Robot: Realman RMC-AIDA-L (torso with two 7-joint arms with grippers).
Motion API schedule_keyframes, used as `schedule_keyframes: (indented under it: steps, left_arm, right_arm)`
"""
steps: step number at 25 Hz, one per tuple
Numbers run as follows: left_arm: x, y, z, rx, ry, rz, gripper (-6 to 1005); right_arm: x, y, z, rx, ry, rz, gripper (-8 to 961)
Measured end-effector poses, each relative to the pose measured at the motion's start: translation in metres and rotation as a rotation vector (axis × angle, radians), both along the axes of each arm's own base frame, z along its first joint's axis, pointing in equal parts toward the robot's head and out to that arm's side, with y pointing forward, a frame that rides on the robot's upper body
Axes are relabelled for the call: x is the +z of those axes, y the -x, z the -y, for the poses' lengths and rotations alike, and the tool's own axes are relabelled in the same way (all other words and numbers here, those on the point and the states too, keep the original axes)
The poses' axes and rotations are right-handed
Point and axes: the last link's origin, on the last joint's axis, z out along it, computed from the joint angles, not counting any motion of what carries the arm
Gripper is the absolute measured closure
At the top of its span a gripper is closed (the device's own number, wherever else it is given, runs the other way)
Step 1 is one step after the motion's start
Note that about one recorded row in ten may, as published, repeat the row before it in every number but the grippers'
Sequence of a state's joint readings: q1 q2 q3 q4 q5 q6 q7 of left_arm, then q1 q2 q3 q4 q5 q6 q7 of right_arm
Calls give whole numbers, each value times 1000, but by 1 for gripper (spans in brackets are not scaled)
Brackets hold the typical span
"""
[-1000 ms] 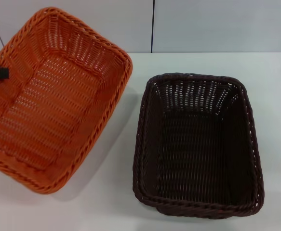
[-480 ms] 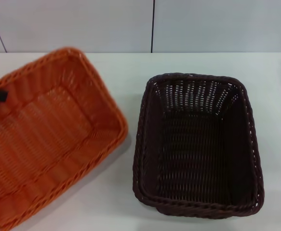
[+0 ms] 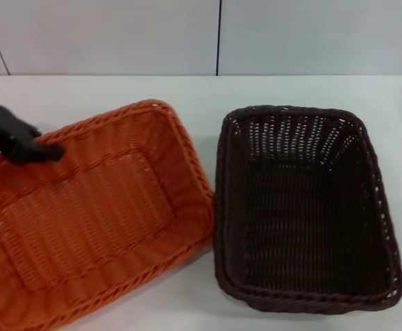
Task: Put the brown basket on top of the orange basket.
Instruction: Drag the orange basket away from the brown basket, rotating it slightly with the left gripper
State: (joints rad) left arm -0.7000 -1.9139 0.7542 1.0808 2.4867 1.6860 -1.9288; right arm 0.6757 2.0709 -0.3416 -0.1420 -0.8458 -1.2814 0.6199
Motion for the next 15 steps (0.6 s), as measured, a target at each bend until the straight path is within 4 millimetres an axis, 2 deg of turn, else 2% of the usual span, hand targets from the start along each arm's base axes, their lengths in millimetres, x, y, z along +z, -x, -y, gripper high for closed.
schedule_keyframes:
  steps: [4, 7, 10, 11, 14, 15]
  left_arm:
    - [-17, -18, -12, -63, 0, 1, 835]
    - [-26, -24, -14, -81, 29, 2, 836]
    - [-26, -24, -14, -81, 29, 2, 836]
    - [-43, -33, -12, -102, 94, 4, 836]
    - [-53, -39, -9, -123, 128, 14, 836]
    - [-65, -46, -5, -161, 156, 28, 836]
  right_arm:
    - [3, -3, 3, -1, -10, -2, 368]
    - [3, -4, 5, 0, -13, -2, 368]
    - [3, -7, 7, -6, -14, -3, 367]
    - [3, -8, 8, -8, -14, -3, 367]
    - [3, -9, 9, -9, -15, -5, 367]
    - [3, -9, 9, -8, -15, -6, 367]
